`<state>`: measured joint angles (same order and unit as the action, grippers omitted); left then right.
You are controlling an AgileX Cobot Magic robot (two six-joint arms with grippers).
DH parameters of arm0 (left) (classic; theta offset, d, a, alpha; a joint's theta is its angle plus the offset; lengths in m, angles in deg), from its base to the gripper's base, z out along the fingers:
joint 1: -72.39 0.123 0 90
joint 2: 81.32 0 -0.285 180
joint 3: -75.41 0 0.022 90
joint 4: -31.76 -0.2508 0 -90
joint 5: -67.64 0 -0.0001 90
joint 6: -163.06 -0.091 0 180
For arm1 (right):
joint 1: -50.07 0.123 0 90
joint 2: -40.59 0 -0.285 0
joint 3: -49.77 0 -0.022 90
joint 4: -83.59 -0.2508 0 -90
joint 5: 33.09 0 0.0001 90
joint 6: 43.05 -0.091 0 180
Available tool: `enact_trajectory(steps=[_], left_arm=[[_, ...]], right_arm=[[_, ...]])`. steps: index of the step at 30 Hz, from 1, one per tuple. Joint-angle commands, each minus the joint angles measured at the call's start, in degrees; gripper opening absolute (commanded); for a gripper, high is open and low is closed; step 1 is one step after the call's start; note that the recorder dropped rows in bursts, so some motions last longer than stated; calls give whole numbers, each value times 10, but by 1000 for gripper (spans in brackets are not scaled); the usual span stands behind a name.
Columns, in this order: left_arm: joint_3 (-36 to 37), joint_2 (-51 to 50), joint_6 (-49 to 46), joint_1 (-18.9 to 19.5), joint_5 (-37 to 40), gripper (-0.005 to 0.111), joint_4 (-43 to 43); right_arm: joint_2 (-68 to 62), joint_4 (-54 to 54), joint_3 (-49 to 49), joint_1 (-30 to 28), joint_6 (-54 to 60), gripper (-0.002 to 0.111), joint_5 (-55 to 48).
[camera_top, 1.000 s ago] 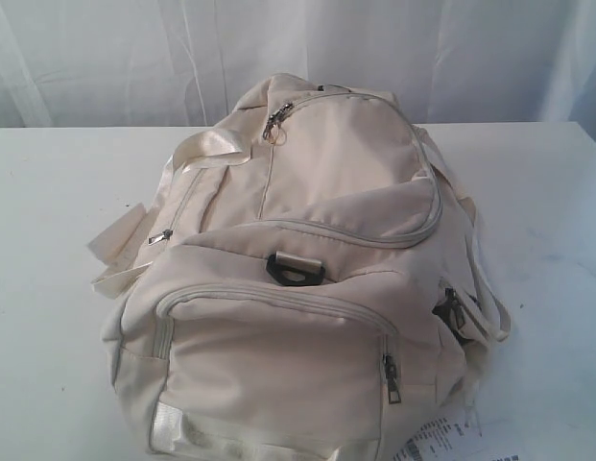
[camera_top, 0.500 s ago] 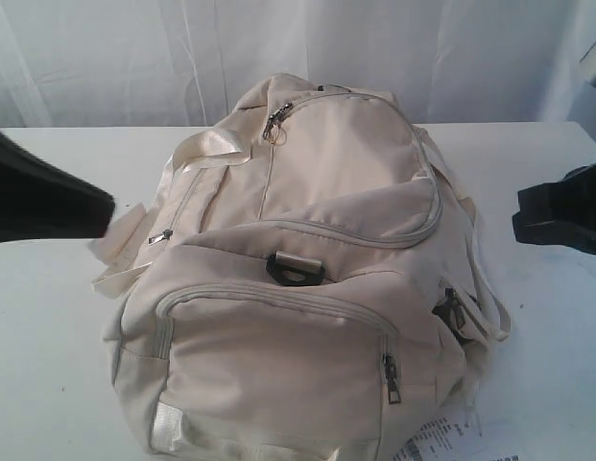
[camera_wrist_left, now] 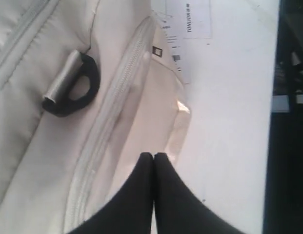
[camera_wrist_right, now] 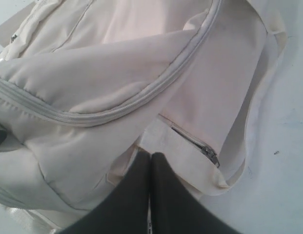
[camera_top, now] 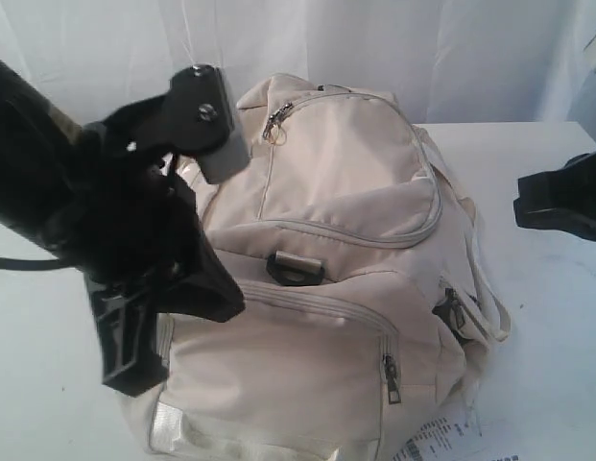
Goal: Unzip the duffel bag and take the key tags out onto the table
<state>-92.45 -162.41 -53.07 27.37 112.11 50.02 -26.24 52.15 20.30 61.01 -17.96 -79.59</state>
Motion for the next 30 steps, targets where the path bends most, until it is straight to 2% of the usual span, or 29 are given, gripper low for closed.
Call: enact_trajectory(steps=[1, 5, 7, 9, 12, 15, 17, 19, 21, 25, 30], left_arm=[[-6, -26, -3, -26, -62, 27, -47], [-6, -56, -47, -26, -91, 59, -47], [-6, -71, -93, -26, -95, 65, -44], [-6, -88, -113, -26, -104, 65, -42], [-6, -116, -113, -26, -124, 56, -42], [-6, -136, -105, -26, -119, 34, -42], [-6, -142, -88, -26, -102, 14, -43], [-6, -141, -65, -26, -76, 0, -72], [-6, -140, -30, -26, -41, 0, -119], [-6, -140, 53, -26, 76, 0, -258], [-6, -140, 92, -22, 205, 0, -391]], right_arm=[[0, -10, 2, -1, 7, 0, 3], [0, -25, 2, -1, 7, 0, 3], [0, -35, 2, -1, 9, 0, 3], [0, -47, 2, -1, 22, 0, -1], [0, -59, 2, -1, 36, 0, -12], [0, -60, 2, -1, 48, 0, -14], [0, -60, 2, -1, 48, 0, -11], [0, -60, 2, -1, 48, 0, -11], [0, -60, 2, -1, 48, 0, -11], [0, -60, 2, -1, 48, 0, -11], [0, -60, 2, -1, 48, 0, -13]])
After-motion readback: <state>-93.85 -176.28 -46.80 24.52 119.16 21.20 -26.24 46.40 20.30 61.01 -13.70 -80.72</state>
